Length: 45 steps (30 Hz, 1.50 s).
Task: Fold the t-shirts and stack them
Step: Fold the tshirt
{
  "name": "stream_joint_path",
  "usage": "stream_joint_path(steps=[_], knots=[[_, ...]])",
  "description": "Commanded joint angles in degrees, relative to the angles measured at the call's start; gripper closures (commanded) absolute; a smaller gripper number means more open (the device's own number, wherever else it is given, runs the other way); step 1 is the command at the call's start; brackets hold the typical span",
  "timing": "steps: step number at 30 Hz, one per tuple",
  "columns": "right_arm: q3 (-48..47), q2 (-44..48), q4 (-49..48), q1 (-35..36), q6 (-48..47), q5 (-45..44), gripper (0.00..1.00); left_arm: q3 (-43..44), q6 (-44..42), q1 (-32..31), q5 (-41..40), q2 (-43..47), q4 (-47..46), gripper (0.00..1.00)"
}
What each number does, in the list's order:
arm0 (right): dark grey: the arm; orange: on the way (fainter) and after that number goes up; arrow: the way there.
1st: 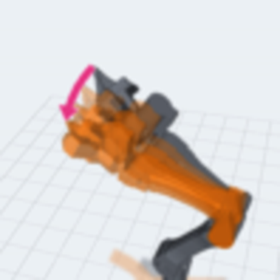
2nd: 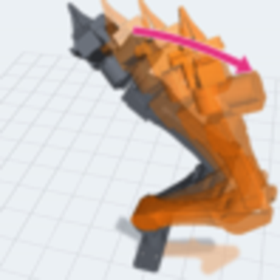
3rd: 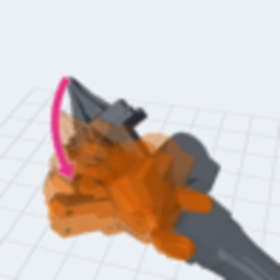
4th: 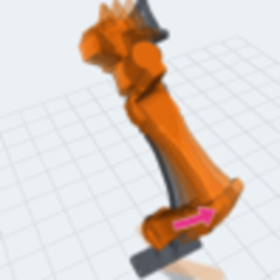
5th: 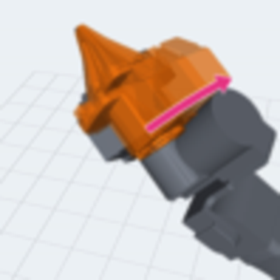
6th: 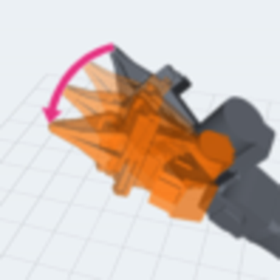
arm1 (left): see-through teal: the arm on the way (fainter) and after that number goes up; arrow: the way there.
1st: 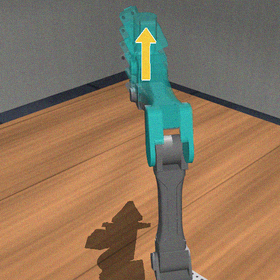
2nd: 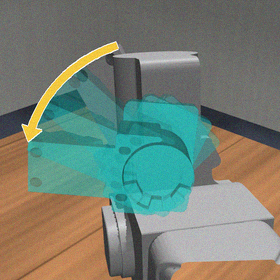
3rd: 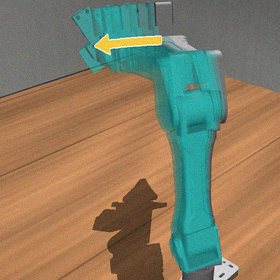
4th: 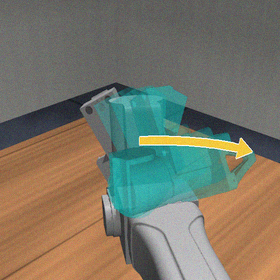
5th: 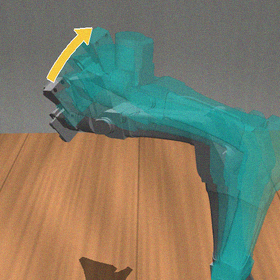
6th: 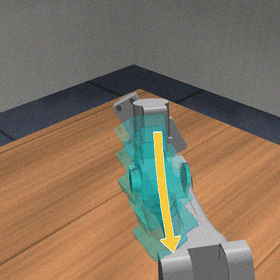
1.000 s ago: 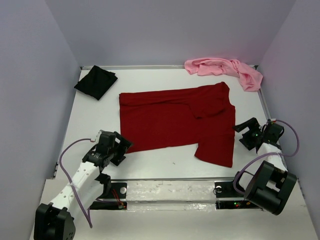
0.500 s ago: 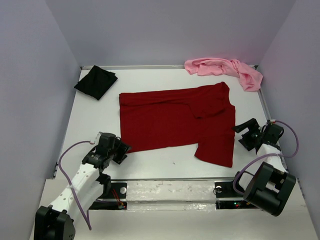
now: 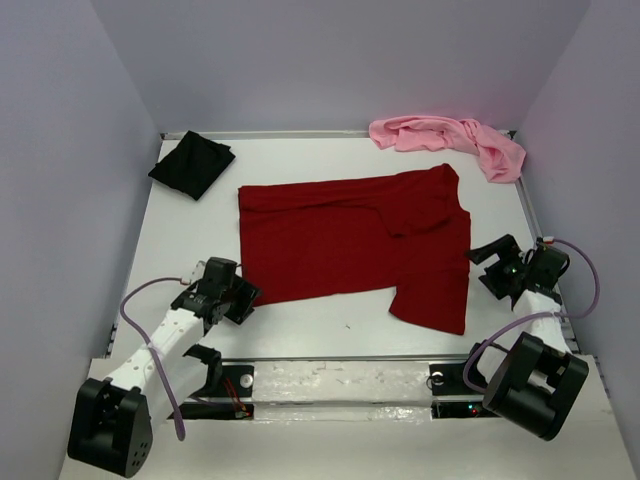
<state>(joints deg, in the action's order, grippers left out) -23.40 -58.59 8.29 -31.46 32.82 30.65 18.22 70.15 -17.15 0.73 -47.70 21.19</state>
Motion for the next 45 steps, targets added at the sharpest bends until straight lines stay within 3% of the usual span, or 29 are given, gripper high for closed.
stream_joint_path(steps=[1, 7, 9, 11, 16, 30, 38, 45], knots=[[0.11, 0.85, -2.58, -0.27, -0.56, 1.16, 0.07, 2.43, -0.1, 0.18, -4.6, -3.0, 1.92, 0.39], [0.46, 0.4, -3.72, -0.27, -0.56, 2.48, 0.07, 5.51, 0.51, 0.1, -6.97, -6.43, 4.21, 0.41], [0.63, 0.49, -3.99, -0.27, -0.48, 2.74, 0.07, 5.86, 0.6, 0.18, -6.54, -6.88, 4.21, 0.65], [0.72, 0.67, -4.16, -0.27, -0.47, 2.83, 0.07, 5.6, 0.86, 0.18, -5.92, -7.14, 3.6, 1.0], [0.81, 1.19, -4.25, -0.27, -0.65, 3.27, 0.07, 4.98, 0.87, 0.18, -4.6, -7.93, 2.01, 1.0], [0.9, -0.3, -3.46, -0.27, -0.56, 4.33, 0.09, 9.29, -1.59, 0.1, -10.57, -4.06, 1.84, 1.0], [0.02, 2.25, -0.21, -0.27, -0.83, 1.08, 0.13, 10.17, -6.16, 0.1, -10.75, -12.84, -5.97, 1.0], [0.19, -0.47, -1.26, -0.27, -0.13, -2.53, 0.13, 13.94, -10.9, 0.1, -12.15, -21.28, -7.48, 1.0]])
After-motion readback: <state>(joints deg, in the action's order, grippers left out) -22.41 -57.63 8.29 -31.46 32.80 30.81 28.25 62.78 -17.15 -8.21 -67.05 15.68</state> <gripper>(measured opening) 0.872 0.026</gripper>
